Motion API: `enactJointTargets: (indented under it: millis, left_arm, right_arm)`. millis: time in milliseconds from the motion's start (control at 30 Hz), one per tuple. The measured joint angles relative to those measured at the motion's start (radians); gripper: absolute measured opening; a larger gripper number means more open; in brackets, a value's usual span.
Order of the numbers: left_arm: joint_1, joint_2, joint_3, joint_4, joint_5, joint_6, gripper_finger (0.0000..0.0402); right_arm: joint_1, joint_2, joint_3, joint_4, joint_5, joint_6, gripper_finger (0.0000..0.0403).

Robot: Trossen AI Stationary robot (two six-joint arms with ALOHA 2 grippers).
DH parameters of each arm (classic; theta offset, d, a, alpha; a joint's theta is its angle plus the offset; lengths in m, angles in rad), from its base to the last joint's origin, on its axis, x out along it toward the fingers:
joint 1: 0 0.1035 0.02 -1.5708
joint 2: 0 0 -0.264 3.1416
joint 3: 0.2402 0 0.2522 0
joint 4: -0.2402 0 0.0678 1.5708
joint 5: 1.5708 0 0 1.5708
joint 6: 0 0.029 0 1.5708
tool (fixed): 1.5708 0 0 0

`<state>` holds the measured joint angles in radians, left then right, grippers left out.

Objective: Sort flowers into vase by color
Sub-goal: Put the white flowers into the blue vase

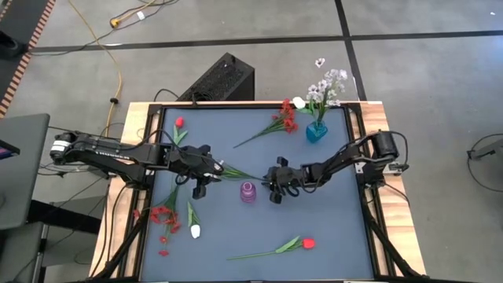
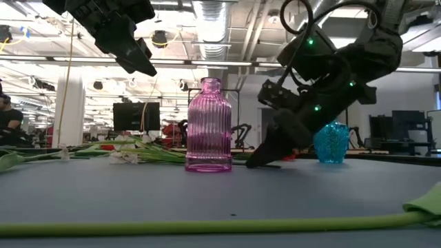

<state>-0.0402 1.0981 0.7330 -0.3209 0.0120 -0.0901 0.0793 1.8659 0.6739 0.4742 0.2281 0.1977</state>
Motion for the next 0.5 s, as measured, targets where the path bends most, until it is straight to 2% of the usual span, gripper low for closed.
enactJointTargets:
  millis: [100, 267, 400, 500]
  left_arm:
    - [0.000, 0.000, 0.000, 0.001, -0.001, -0.002, 0.0086]
    - [0.000, 0.000, 0.000, 0.045, -0.011, 0.001, 0.0086]
    - [0.000, -0.002, 0.000, 0.065, -0.011, 0.016, 0.0086]
    - [0.000, -0.019, 0.000, 0.069, -0.013, 0.020, 0.0086]
  right_arm:
    - [0.017, 0.000, 0.002, -0.032, 0.026, 0.035, 0.0119]
    - [0.034, -0.033, 0.001, -0.094, 0.061, 0.046, 0.0024]
    - [0.038, -0.099, -0.004, -0.159, 0.077, 0.075, 0.0025]
    - [0.037, -0.185, -0.007, -0.285, 0.163, 0.084, 0.0025]
